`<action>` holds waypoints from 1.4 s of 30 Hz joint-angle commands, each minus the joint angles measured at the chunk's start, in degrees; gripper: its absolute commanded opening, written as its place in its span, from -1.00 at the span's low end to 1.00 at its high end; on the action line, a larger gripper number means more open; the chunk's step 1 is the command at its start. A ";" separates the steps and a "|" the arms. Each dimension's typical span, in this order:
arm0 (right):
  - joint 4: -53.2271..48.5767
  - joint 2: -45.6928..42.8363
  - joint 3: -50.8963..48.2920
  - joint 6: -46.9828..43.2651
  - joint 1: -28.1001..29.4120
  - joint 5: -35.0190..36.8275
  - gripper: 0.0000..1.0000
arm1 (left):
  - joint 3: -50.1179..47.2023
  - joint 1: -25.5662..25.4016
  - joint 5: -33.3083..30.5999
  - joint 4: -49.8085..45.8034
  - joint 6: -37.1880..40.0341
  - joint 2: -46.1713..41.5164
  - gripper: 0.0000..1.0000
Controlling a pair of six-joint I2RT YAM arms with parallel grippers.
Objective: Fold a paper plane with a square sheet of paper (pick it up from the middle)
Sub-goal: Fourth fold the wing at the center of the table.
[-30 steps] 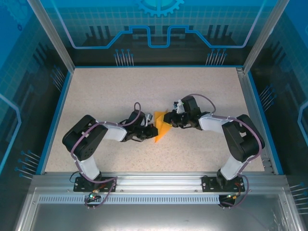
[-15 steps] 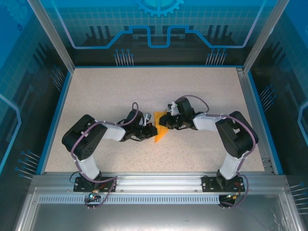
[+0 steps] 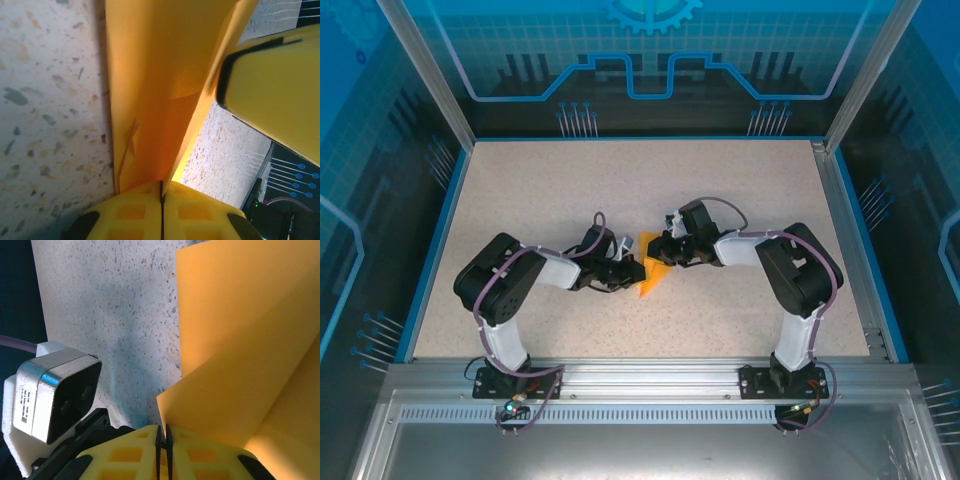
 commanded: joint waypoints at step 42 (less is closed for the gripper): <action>2.24 6.04 2.06 -0.02 -0.89 -0.95 -0.72 | -1.13 3.97 5.62 3.85 -7.55 3.07 -0.90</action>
